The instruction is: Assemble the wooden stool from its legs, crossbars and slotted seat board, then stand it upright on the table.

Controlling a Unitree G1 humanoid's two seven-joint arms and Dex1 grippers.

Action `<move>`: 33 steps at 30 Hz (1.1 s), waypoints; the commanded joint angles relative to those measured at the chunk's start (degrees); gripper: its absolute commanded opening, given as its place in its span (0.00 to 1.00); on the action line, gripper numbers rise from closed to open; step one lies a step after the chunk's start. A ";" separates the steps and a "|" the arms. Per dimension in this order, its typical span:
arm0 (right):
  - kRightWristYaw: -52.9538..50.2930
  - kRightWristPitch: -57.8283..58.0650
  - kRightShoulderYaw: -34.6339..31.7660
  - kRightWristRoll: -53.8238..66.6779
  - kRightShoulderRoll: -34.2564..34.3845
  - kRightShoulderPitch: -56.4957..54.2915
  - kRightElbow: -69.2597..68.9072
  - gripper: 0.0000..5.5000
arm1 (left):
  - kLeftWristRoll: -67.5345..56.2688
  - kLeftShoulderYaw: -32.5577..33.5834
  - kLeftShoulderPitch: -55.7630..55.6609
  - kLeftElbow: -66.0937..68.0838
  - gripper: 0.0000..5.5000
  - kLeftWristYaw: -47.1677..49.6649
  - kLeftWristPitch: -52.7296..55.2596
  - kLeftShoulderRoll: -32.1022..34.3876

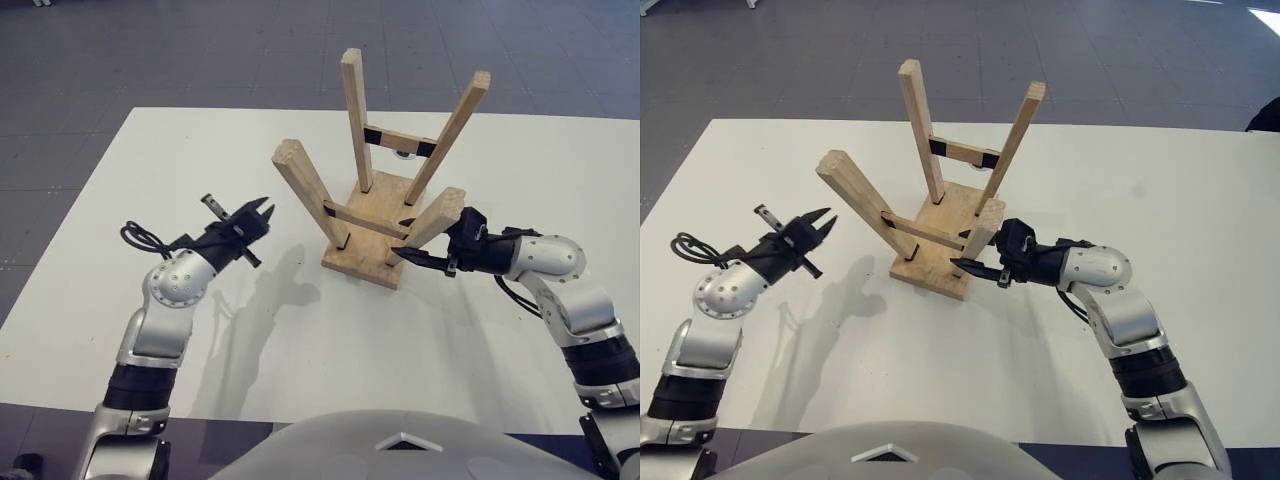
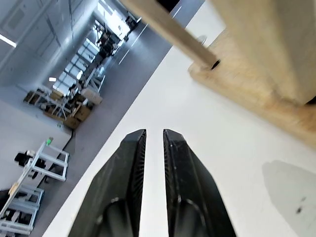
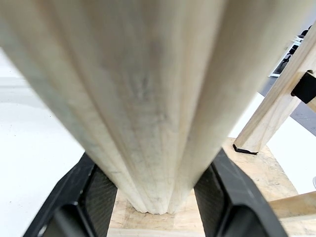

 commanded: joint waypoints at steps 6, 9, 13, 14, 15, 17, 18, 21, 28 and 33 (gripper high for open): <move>0.93 5.46 2.93 -2.36 -0.65 3.11 2.45 0.37 | 7.68 -8.58 -9.09 -3.79 0.12 -0.04 -10.73 -0.49; 0.74 5.50 2.79 -2.17 -0.80 3.31 2.39 0.37 | 7.65 -7.88 -7.30 -1.77 0.12 -0.57 -11.34 1.23; 0.39 5.65 2.77 -2.38 -0.92 3.10 2.55 0.37 | 6.64 -5.25 -5.07 4.56 0.12 -0.97 -9.59 3.78; 0.39 5.63 2.85 -2.57 -0.99 2.79 2.88 0.37 | 6.48 -4.98 -4.65 6.44 0.12 -1.27 -8.95 4.18; 0.34 5.67 2.92 -2.69 -1.04 2.51 3.13 0.37 | 5.86 -4.28 -4.06 8.44 0.12 -1.24 -7.56 4.06; 0.31 5.50 3.01 -3.10 -1.26 1.94 3.68 0.37 | 4.98 -3.57 -3.17 12.70 0.12 -1.33 -5.41 3.93; -0.17 4.71 3.05 -4.01 -1.49 1.74 3.84 0.37 | 4.36 -3.17 -3.05 14.51 0.12 -1.26 -4.07 3.56; -2.16 2.96 3.45 -7.20 -2.11 1.24 3.94 0.37 | 2.06 -2.11 -3.54 16.87 0.12 -0.86 -0.35 1.83; -2.84 3.70 2.97 -7.14 -2.06 0.60 4.04 0.37 | 1.33 -2.63 -4.44 16.66 0.12 -0.69 0.95 0.84; -2.63 4.08 2.41 -6.18 -2.22 -0.03 3.12 0.37 | 1.21 -2.88 -4.26 16.45 0.12 -0.33 1.43 0.29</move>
